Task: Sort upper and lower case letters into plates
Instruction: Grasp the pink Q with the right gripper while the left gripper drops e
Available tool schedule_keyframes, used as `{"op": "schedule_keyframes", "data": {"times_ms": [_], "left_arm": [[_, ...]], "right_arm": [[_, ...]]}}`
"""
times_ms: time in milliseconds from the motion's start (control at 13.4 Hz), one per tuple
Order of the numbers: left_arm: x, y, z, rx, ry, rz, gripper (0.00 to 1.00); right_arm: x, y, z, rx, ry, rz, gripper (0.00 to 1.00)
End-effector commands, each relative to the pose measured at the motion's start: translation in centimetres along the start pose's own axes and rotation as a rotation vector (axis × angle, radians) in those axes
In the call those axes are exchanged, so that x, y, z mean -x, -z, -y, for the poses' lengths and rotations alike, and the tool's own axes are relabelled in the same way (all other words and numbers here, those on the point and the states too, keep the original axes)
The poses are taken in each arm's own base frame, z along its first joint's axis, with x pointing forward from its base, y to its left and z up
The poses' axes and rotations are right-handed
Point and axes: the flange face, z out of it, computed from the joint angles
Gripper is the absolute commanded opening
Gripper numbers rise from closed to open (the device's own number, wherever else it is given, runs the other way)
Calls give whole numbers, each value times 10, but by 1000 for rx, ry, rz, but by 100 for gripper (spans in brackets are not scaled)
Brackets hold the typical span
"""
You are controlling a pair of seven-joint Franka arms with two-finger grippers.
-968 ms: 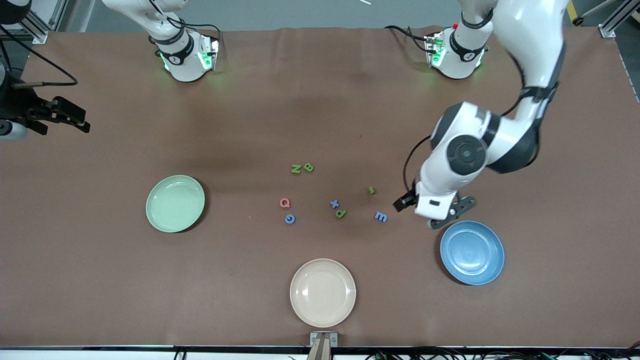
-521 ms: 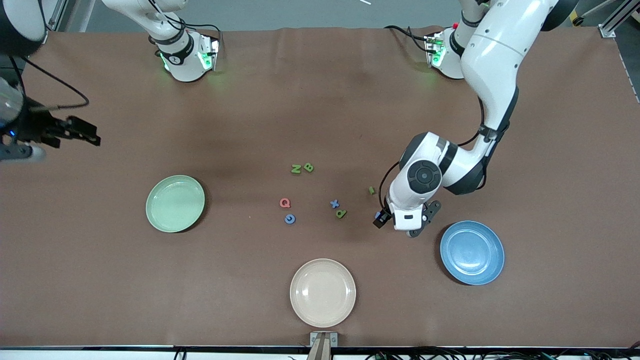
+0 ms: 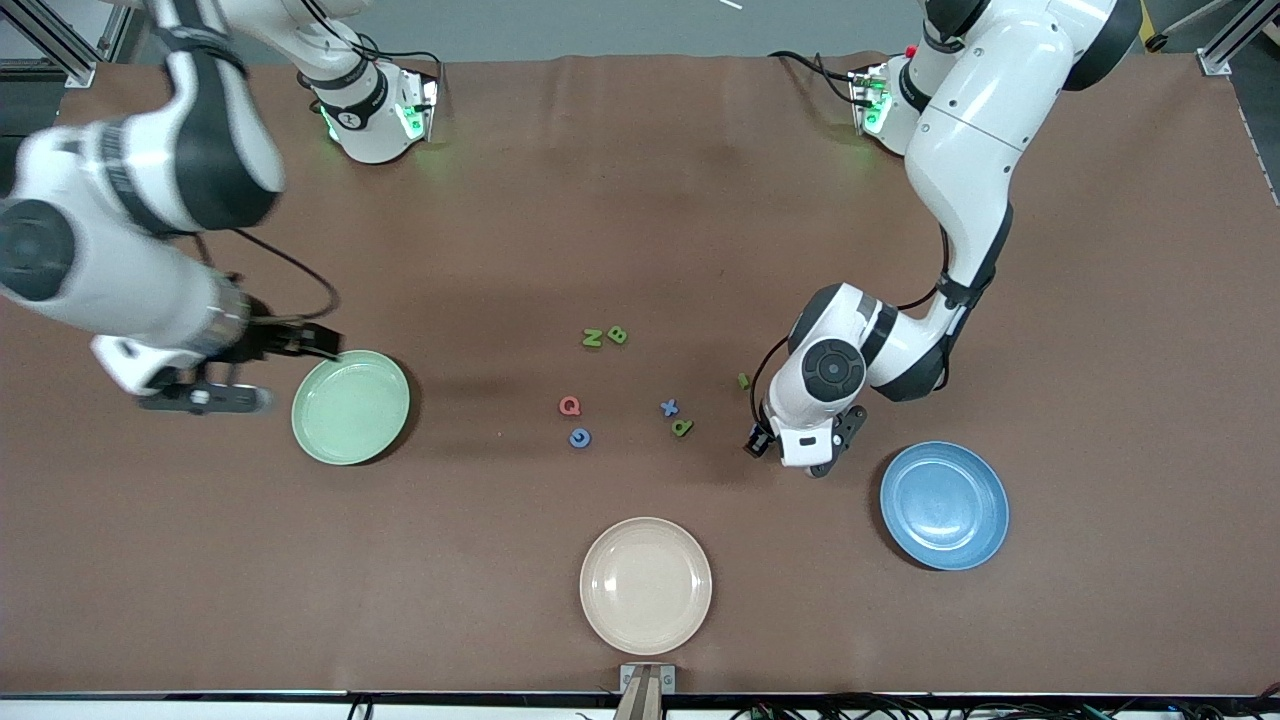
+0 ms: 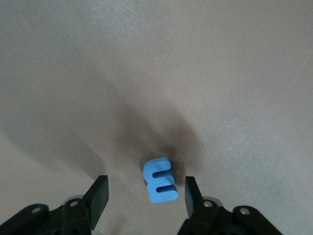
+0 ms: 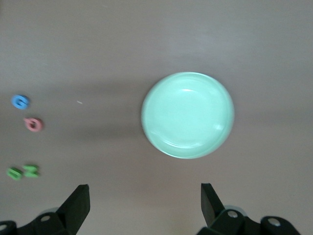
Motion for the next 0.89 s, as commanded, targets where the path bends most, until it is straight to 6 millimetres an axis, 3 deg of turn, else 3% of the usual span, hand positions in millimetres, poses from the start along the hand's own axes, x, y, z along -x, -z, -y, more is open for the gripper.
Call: {"op": "schedule_keyframes", "data": {"times_ms": [0,223,298,447,595,819], "left_arm": [[1,-8,-5,11,8,-15,68],[-1,-15,-6,28,7,-13,59],[-1,-15,-6,28,-1,-13,48],[-9,-11,-5,30,-28,-33,10],[-18,-7,-1,15,-92,-68,2],[-53,44,4,5,-177,-93,0]], "right_arm": [[-9,-47,73,-36,-60,-26,100],[-11,-111,142,-51,-77,-79,100],[-9,-134,162,-57,-78,-94,100],[-1,-178,201,-61,-81,-130,94],[1,-213,218,-68,-76,-155,83],[11,-248,236,-44,-62,-163,82]]}}
